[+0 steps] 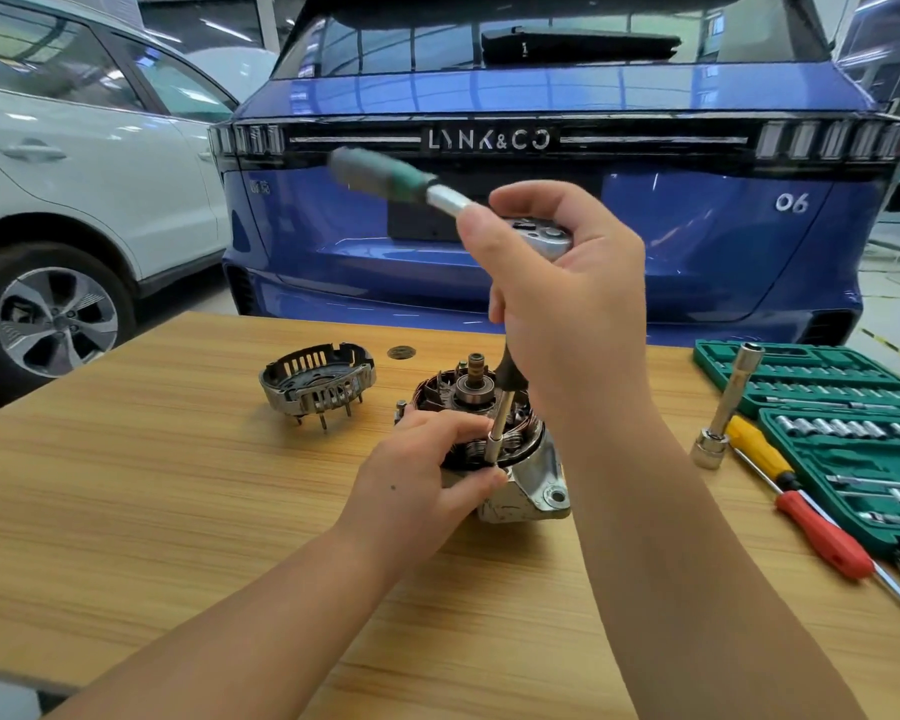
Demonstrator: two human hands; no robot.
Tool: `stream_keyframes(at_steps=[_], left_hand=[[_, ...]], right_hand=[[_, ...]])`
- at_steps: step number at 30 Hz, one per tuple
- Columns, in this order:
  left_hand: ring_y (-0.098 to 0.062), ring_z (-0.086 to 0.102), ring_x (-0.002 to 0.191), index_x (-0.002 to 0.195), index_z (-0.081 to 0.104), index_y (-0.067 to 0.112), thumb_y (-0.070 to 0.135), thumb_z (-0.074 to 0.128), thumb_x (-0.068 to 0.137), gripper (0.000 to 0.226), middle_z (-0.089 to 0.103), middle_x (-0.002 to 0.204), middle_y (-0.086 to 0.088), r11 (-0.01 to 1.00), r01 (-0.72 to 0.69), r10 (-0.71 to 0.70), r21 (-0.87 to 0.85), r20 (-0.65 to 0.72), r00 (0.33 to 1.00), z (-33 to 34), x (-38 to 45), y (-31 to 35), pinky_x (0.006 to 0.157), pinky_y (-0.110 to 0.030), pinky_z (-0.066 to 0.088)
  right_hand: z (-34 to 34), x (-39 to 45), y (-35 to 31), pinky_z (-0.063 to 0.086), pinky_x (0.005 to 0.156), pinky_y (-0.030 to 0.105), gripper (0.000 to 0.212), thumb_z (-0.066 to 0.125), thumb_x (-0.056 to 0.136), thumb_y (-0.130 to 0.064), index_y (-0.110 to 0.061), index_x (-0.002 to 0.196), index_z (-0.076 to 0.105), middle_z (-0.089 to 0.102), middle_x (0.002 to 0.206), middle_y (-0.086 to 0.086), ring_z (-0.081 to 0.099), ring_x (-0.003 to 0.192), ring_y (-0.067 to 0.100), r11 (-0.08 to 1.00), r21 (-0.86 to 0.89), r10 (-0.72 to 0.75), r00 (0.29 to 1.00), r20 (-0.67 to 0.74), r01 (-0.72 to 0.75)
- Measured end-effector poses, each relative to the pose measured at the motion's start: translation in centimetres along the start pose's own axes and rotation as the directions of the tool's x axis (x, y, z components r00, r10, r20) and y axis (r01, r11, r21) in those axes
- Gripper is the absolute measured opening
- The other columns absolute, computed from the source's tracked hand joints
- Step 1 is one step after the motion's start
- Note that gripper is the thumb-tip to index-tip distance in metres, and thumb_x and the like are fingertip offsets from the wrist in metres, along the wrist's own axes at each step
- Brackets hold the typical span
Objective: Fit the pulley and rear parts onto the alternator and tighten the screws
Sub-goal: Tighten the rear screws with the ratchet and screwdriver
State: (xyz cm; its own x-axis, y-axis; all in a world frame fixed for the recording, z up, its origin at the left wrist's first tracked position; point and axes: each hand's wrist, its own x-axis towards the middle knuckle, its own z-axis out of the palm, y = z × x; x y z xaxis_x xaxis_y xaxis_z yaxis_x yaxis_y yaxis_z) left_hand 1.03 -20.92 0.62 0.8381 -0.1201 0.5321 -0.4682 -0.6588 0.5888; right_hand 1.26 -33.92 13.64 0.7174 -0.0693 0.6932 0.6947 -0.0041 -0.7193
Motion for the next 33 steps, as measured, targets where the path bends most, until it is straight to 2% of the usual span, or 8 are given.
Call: stream_keyframes(at_steps=[4, 8, 13, 15, 17, 25, 30, 33], left_hand=[[0.017, 0.048, 0.106, 0.119, 0.067, 0.031, 0.032, 0.08, 0.082, 0.039, 0.056, 0.101, 0.034, 1.0, -0.008, 0.008, -0.002, -0.005, 1.0, 0.0, 0.0, 0.1, 0.106, -0.042, 0.046], [0.008, 0.051, 0.102, 0.117, 0.067, 0.03, 0.034, 0.08, 0.082, 0.037, 0.054, 0.098, 0.034, 0.999, -0.023, 0.023, 0.024, -0.003, 1.0, 0.0, 0.0, 0.1, 0.101, -0.036, 0.048], [0.012, 0.049, 0.103, 0.116, 0.066, 0.033, 0.033, 0.079, 0.083, 0.035, 0.057, 0.098, 0.03, 0.998, -0.046, 0.046, 0.04, 0.001, 0.999, 0.1, 0.0, -0.3, 0.088, -0.008, 0.04], [0.011, 0.049, 0.104, 0.12, 0.065, 0.033, 0.035, 0.079, 0.083, 0.039, 0.059, 0.103, 0.027, 0.999, -0.034, 0.033, 0.037, 0.007, 0.999, 0.1, -0.1, -0.4, 0.087, -0.005, 0.039], [0.012, 0.049, 0.105, 0.123, 0.065, 0.032, 0.037, 0.078, 0.083, 0.042, 0.061, 0.108, 0.022, 0.999, -0.025, 0.025, 0.029, 0.004, 1.0, 0.2, -0.1, -0.4, 0.096, -0.011, 0.041], [0.005, 0.054, 0.106, 0.119, 0.065, 0.035, 0.037, 0.078, 0.082, 0.039, 0.062, 0.106, 0.025, 0.999, -0.037, 0.037, 0.026, 0.001, 0.999, 0.3, -0.1, -0.4, 0.096, -0.018, 0.047], [0.009, 0.052, 0.109, 0.116, 0.063, 0.042, 0.035, 0.079, 0.081, 0.039, 0.06, 0.104, 0.032, 0.999, -0.049, 0.049, 0.018, -0.012, 0.999, 0.3, -0.1, -0.6, 0.092, -0.009, 0.041], [0.011, 0.05, 0.111, 0.119, 0.066, 0.037, 0.037, 0.078, 0.081, 0.04, 0.064, 0.107, 0.024, 0.999, -0.033, 0.033, 0.018, 0.0, 0.999, 0.3, -0.1, -0.6, 0.09, -0.004, 0.038]], right_hand=[[-0.1, 0.4, -0.7, 0.048, 0.061, 0.022, 0.03, 0.064, 0.097, -0.03, -0.01, 0.118, 0.06, 0.073, 0.084, 0.004, 0.058, 0.064, 0.01, 0.779, 0.445, 0.414, 0.895, 0.166, -0.442], [-0.1, 0.2, -0.8, 0.049, 0.067, 0.021, 0.02, 0.068, 0.08, -0.025, -0.012, 0.095, 0.067, 0.067, 0.081, -0.001, 0.059, 0.068, 0.009, 0.567, 0.538, 0.472, 0.781, 0.409, -0.624], [0.1, -0.1, -0.2, 0.057, 0.068, 0.03, 0.026, 0.072, 0.072, -0.002, -0.026, 0.07, 0.063, 0.067, 0.083, -0.006, 0.067, 0.075, 0.01, 0.805, 0.535, 0.221, 0.967, 0.127, -0.255], [0.2, -0.1, 0.6, 0.056, 0.083, 0.043, 0.023, 0.067, 0.084, -0.001, -0.024, 0.079, 0.067, 0.067, 0.102, -0.003, 0.068, 0.092, 0.018, 0.987, 0.122, -0.094, 0.991, -0.094, 0.105], [0.5, -0.1, 1.5, 0.054, 0.087, 0.038, 0.022, 0.057, 0.092, 0.004, -0.011, 0.102, 0.071, 0.061, 0.109, 0.005, 0.063, 0.098, 0.021, 0.927, -0.221, -0.316, 0.948, -0.033, 0.302], [-0.8, 0.7, 1.2, 0.053, 0.067, 0.041, 0.02, 0.047, 0.099, -0.027, -0.027, 0.103, 0.067, 0.061, 0.082, -0.009, 0.056, 0.075, 0.017, 0.994, 0.109, -0.06, 0.954, 0.294, 0.029], [0.3, 0.1, 1.3, 0.047, 0.055, 0.017, 0.026, 0.075, 0.089, -0.025, -0.024, 0.11, 0.06, 0.063, 0.076, -0.012, 0.054, 0.06, -0.001, 0.992, -0.059, -0.105, 0.992, 0.062, 0.109], [0.1, 0.4, 1.1, 0.046, 0.056, 0.019, 0.029, 0.075, 0.089, -0.021, -0.018, 0.114, 0.06, 0.064, 0.077, -0.006, 0.053, 0.06, 0.004, 0.985, 0.121, 0.128, 0.991, -0.029, -0.123]])
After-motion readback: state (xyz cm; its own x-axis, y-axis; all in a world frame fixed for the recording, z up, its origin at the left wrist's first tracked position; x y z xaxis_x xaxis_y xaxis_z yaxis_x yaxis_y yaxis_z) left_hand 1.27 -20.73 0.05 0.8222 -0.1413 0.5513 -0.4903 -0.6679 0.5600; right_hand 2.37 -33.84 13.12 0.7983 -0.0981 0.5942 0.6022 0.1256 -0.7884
